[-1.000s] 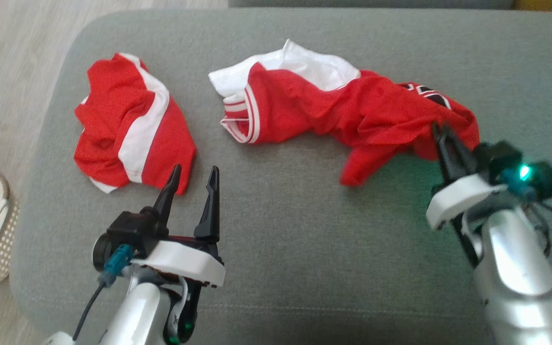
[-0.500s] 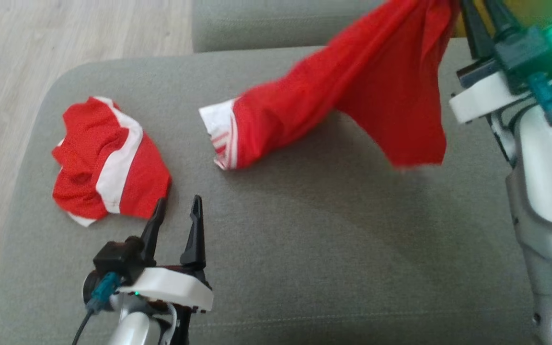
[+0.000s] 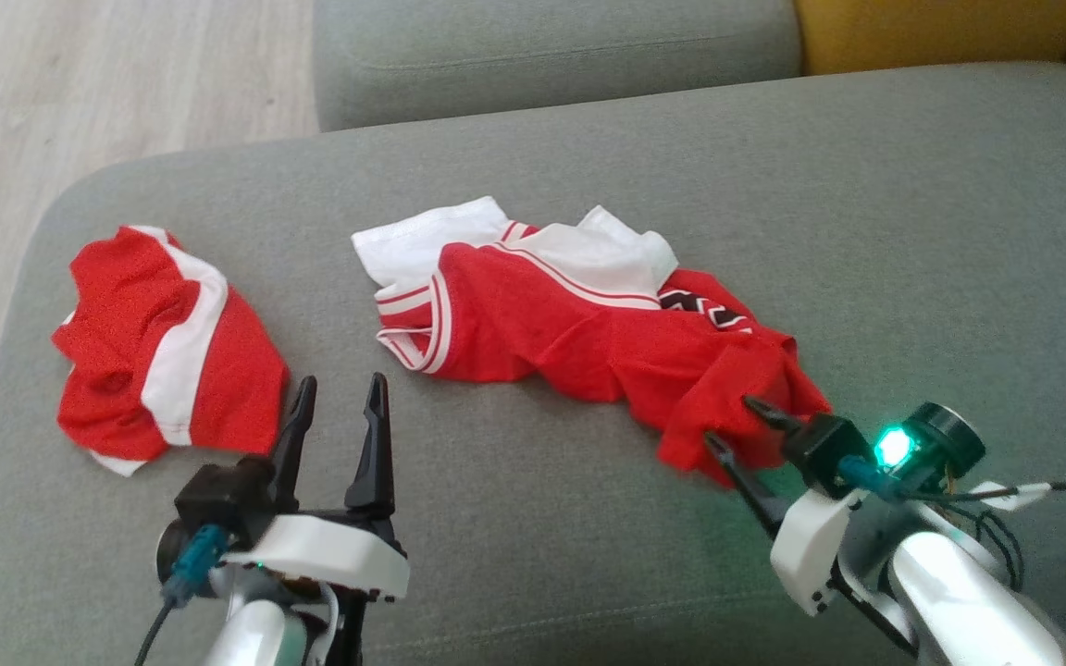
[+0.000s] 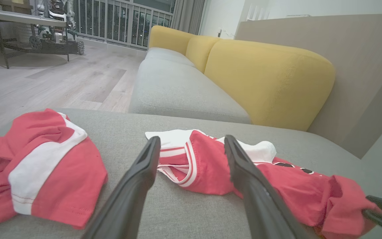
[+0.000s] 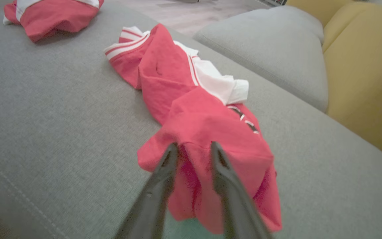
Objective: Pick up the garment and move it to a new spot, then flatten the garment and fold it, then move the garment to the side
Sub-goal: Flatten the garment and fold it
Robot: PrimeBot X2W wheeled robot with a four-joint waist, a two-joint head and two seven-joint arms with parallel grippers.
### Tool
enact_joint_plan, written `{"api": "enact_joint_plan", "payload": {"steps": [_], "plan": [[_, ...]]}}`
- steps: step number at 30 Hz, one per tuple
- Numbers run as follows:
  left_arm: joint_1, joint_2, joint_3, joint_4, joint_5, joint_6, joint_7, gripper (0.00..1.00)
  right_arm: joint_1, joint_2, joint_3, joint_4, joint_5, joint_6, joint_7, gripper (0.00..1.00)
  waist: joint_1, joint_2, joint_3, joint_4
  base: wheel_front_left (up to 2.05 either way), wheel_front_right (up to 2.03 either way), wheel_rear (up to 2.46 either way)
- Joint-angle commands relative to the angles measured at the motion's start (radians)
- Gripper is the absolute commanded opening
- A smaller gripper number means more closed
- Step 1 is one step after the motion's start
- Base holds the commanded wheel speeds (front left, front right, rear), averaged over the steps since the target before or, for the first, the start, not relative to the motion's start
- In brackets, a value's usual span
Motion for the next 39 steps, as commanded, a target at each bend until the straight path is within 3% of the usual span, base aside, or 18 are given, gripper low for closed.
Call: {"api": "enact_joint_plan", "payload": {"steps": [1,5,9,12,16,23,28,34,39], "plan": [[-0.032,0.001,0.040,-0.027,0.010,-0.005,-0.009,1.00,-0.040,-0.011,0.003,-0.048,0.012,0.000,-0.002,1.00,0.0000,0.0000,-0.002,-0.011,0.00,0.00,0.00],[-0.038,0.001,0.054,-0.016,0.029,-0.013,-0.009,1.00,-0.041,0.029,-0.102,-0.107,0.015,0.000,-0.027,1.00,0.0000,0.0000,-0.002,-0.044,0.00,0.00,0.00],[-0.055,0.001,0.072,-0.014,0.030,-0.013,-0.009,1.00,-0.041,0.130,-0.277,-0.196,-0.040,0.000,-0.081,1.00,0.0000,0.0000,0.002,-0.073,0.00,0.00,0.00],[-0.072,0.001,0.076,-0.009,0.034,-0.020,-0.009,1.00,-0.023,0.201,-0.345,-0.260,-0.084,0.000,-0.114,1.00,0.0000,0.0000,0.012,-0.098,0.00,0.00,0.00],[-0.105,0.001,0.074,0.034,0.048,-0.021,-0.009,1.00,0.010,0.240,-0.344,-0.303,-0.089,0.000,-0.130,1.00,0.0000,0.0000,0.034,-0.143,0.00,0.00,0.00],[-0.276,0.009,0.044,0.214,0.086,-0.018,0.030,1.00,0.038,0.253,-0.301,-0.321,-0.065,0.000,-0.146,1.00,0.0000,0.0000,0.112,-0.229,0.00,0.00,0.00],[-0.438,0.055,0.042,0.376,0.145,0.026,0.132,1.00,0.027,0.253,-0.275,-0.319,-0.025,0.000,-0.170,1.00,0.0000,0.0000,0.170,-0.283,0.00,0.00,0.00],[-0.587,0.124,0.030,0.540,0.216,0.068,0.175,1.00,0.011,0.253,-0.269,-0.304,-0.011,0.000,-0.192,1.00,0.0000,0.0000,0.220,-0.318,0.00,0.00,0.00],[-0.655,0.148,0.001,0.641,0.244,0.055,0.186,1.00,0.004,0.253,-0.276,-0.288,-0.002,0.000,-0.207,1.00,0.0000,0.0000,0.234,-0.326,0.00,0.00,0.00]]}}
